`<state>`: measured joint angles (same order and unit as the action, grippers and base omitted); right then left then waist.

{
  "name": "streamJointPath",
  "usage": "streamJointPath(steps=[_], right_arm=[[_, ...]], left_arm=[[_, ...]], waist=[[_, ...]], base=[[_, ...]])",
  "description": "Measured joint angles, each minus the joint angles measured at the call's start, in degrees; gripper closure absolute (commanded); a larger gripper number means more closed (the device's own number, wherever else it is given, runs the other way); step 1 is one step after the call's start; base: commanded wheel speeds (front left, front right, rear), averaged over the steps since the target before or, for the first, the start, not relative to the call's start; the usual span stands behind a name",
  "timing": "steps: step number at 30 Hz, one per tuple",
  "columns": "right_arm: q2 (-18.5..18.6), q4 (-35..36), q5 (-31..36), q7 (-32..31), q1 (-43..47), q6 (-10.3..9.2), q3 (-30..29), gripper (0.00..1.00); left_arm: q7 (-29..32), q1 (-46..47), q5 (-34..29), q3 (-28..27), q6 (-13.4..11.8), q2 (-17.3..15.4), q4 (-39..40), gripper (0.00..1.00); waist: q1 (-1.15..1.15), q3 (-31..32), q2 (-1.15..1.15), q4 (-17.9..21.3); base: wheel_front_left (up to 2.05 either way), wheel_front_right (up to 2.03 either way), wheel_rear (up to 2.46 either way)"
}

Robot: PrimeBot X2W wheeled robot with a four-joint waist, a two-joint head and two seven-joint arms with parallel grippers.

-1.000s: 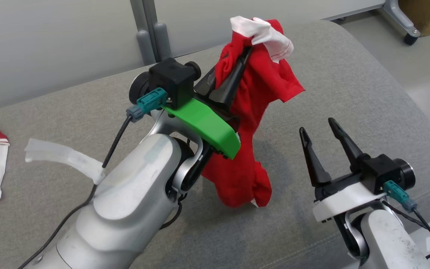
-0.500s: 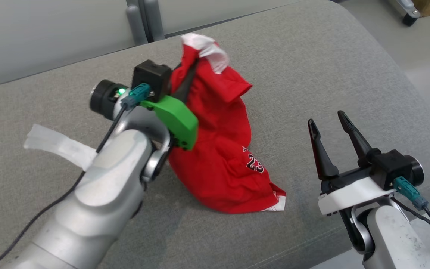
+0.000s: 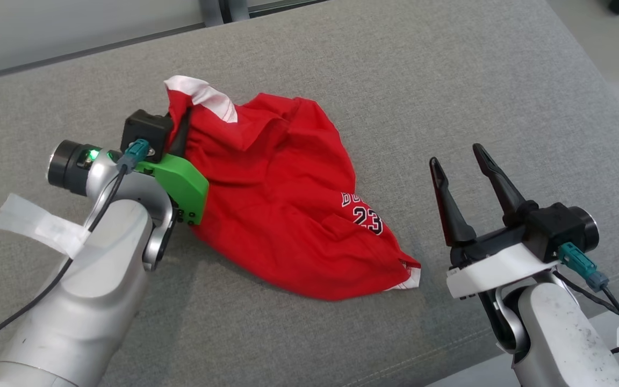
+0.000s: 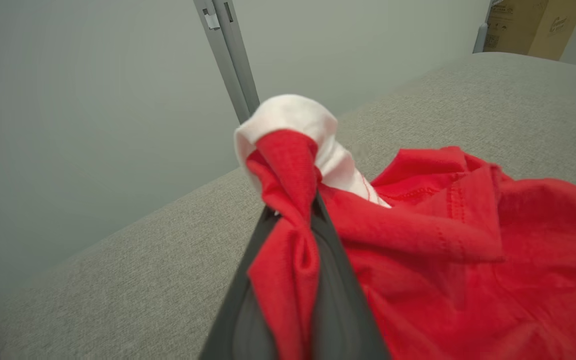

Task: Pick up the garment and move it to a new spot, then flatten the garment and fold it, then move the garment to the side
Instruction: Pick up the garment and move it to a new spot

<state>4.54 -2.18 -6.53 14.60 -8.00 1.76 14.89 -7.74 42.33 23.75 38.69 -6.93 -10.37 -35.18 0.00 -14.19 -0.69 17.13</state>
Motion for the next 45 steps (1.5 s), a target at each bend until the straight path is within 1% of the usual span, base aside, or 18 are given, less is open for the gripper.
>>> streamJointPath(steps=[4,6,7,8,13,15,21,24,28,30,32,35,39,43,44,45], right_arm=[[-0.32,-0.15,0.0,0.0,-0.76,0.25,0.4,0.0],[-0.36,-0.22,0.02,0.0,-1.31,0.33,0.46,0.0],[-0.41,-0.25,0.03,0.0,-1.36,0.33,0.45,0.0],[-0.44,-0.35,0.03,0.0,-1.36,0.32,0.43,0.0],[-0.48,-0.8,0.08,0.0,-1.36,0.32,0.26,0.0],[-0.49,-1.01,0.09,0.0,-1.36,0.21,0.03,0.0],[-0.51,-1.13,0.09,0.0,-1.37,0.14,-0.86,0.0],[-0.52,-1.34,0.09,0.0,-1.4,0.13,-1.07,0.0],[-0.46,-1.6,0.09,0.0,-1.4,0.05,-1.7,0.0],[-0.36,-1.66,0.09,0.0,-1.4,-0.35,-2.18,0.0],[-0.16,-1.8,0.1,0.0,-1.4,-0.35,-2.57,0.0],[0.07,-1.97,0.1,0.0,-1.37,-0.35,-2.82,0.0],[0.3,-2.3,0.11,0.0,-1.31,-0.34,-3.04,0.0],[0.47,-2.92,0.2,0.0,-1.19,-0.29,-2.96,0.0],[0.46,-3.08,0.22,0.0,-1.09,-0.27,-2.82,0.0],[0.46,-3.15,0.22,0.0,-1.03,-0.26,-2.79,0.0]], left_arm=[[-1.68,0.32,-1.24,-2.27,-0.01,-0.09,-2.93,1.0],[-1.91,0.42,-1.27,-3.44,-0.12,-0.16,-4.9,0.62],[-1.9,0.44,-1.27,-3.77,-0.14,-0.21,-5.98,0.18],[-1.9,0.44,-1.22,-4.24,-0.15,-0.14,-7.02,0.0],[-2.47,0.54,-1.15,-6.88,-0.15,0.48,-10.35,0.0],[-2.48,0.54,-1.15,-7.13,-0.15,0.7,-11.58,0.0],[-2.7,0.54,-1.02,-7.91,-0.15,2.98,-14.94,0.0],[-3.25,0.54,-0.7,-10.69,-0.15,2.71,-17.2,0.0],[-4.0,0.52,-0.14,-12.73,-0.16,2.11,-18.83,0.0],[-4.56,0.52,-0.14,-12.81,-0.16,2.59,-18.93,0.0],[-5.15,0.51,-0.14,-12.84,-0.16,3.53,-18.66,0.0],[-6.01,0.5,-0.16,-12.18,-0.16,5.48,-17.04,0.0],[-6.49,0.16,-0.81,-9.26,0.21,7.97,-13.84,0.0],[-6.5,-1.87,-1.32,-6.44,2.45,8.72,-11.7,0.0],[-6.5,-3.66,-1.37,-4.66,3.88,8.88,-10.6,0.0],[-6.5,-4.52,-1.37,-3.82,4.53,8.98,-10.16,0.0]], waist=[[0.0,-0.93,0.0,0.13],[0.0,-1.21,0.0,0.36],[0.0,-1.31,0.0,0.47],[0.0,-1.4,0.0,0.54],[0.0,-1.56,0.0,0.58],[0.0,-1.53,0.0,0.46],[0.0,-1.02,0.0,-0.69],[0.0,-0.56,0.0,-1.41],[0.0,0.18,0.0,-2.47],[0.0,0.55,0.0,-3.12],[0.0,0.95,0.0,-3.82],[0.0,1.68,0.0,-4.89],[0.0,3.03,0.0,-6.07],[0.0,4.6,0.0,-6.87],[0.0,5.4,0.0,-7.06],[0.0,5.76,0.0,-7.09]], base=[[0.0,0.0,0.0],[0.0,0.0,0.0],[0.0,0.0,0.0],[0.0,0.0,0.0],[0.0,0.0,0.0],[0.0,0.0,0.0],[0.0,0.0,0.0],[0.0,0.0,0.0],[0.0,0.0,0.0],[0.0,0.0,0.0],[0.0,0.0,0.0],[0.0,0.0,0.0],[0.0,0.0,0.0],[0.0,0.0,0.0],[0.0,0.0,0.0],[0.0,0.0,0.0]])
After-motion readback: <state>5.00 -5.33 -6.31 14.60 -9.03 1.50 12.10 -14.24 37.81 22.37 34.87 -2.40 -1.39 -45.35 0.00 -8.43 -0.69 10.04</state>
